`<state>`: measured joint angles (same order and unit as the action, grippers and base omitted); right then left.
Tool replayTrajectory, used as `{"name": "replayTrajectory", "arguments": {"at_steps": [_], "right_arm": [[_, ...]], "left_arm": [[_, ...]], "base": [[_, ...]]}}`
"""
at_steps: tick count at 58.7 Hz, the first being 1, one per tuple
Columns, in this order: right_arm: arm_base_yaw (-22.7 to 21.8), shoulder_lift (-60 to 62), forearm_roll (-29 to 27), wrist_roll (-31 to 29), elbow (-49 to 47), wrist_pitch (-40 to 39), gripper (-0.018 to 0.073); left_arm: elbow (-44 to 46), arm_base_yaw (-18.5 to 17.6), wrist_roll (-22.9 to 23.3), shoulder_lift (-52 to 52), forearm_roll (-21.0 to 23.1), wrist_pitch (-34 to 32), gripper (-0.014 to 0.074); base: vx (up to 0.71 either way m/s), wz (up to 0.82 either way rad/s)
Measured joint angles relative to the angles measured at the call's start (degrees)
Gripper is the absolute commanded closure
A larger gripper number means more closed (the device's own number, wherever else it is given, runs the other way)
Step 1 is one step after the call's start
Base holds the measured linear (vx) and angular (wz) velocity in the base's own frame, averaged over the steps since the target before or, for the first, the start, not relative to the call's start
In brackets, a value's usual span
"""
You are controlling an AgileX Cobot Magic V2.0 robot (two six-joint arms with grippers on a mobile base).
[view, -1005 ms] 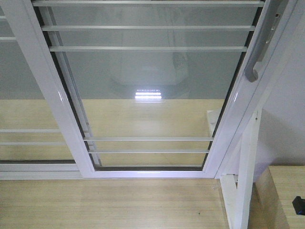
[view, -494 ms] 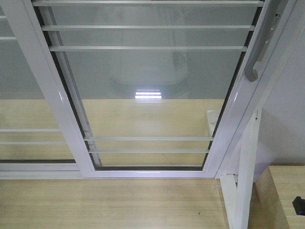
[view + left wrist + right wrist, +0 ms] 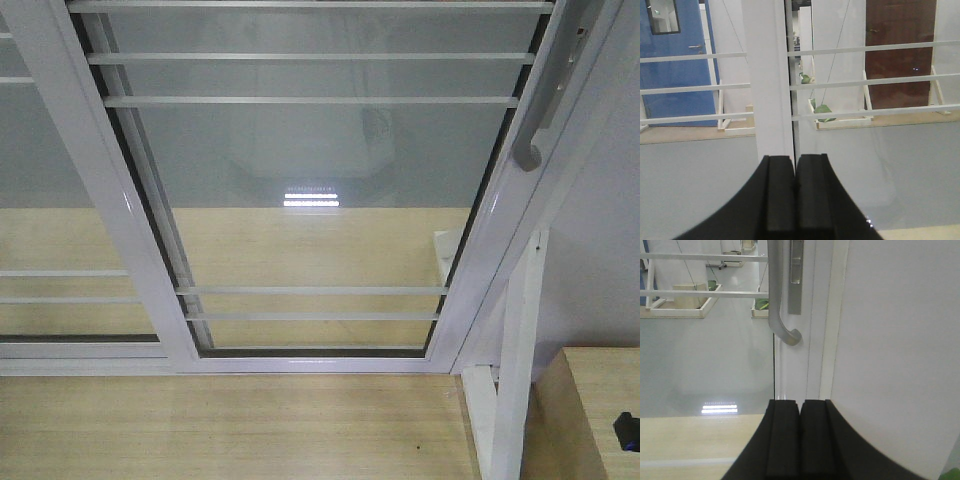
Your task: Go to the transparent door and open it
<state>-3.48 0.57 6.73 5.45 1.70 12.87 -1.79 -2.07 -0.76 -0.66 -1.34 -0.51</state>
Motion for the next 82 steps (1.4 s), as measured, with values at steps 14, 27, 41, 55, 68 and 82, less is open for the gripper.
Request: {"name": "replayTrajectory", "arguments": {"at_steps": [14,27,41,55,68,82], "right_arm": [[0.0,0.0,0.0,0.0,0.0,-5.1,0.0566],[0.0,0.0,-0.9,0.7,-0.1,-18.6,0.0565],[0.0,-6.3,-0.6,0.4,-16.2,-13.2,0.0564],[0.0,-25.9,2.0,-0.1,-35.4,-10.4,0.0564],[0.0,-44.2,2.3,0.0,-38.8,-12.9,0.056],[0.0,-57.8,2.3,0.0,-38.8,-12.9,0.0489]], "left_arm": [[0.0,0.0,0.0,0.0,0.0,-2.9,0.0603],[0.0,0.0,0.0,0.0,0.0,-12.1,0.0603],[10.0,0.0,0.0,0.8,0.0,-11.8,0.0603],[26.0,0.0,-0.4,15.4,0.0,-6.5,0.0603],[29.8,0.0,-0.4,36.2,0.0,-5.9,0.0603],[29.8,0.0,-0.4,51.6,0.0,-6.1,0.057]], "base": [[0.0,0.0],[0.0,0.0],[0.0,0.0],[0.0,0.0],[0.0,0.0],[0.0,0.0]]}}
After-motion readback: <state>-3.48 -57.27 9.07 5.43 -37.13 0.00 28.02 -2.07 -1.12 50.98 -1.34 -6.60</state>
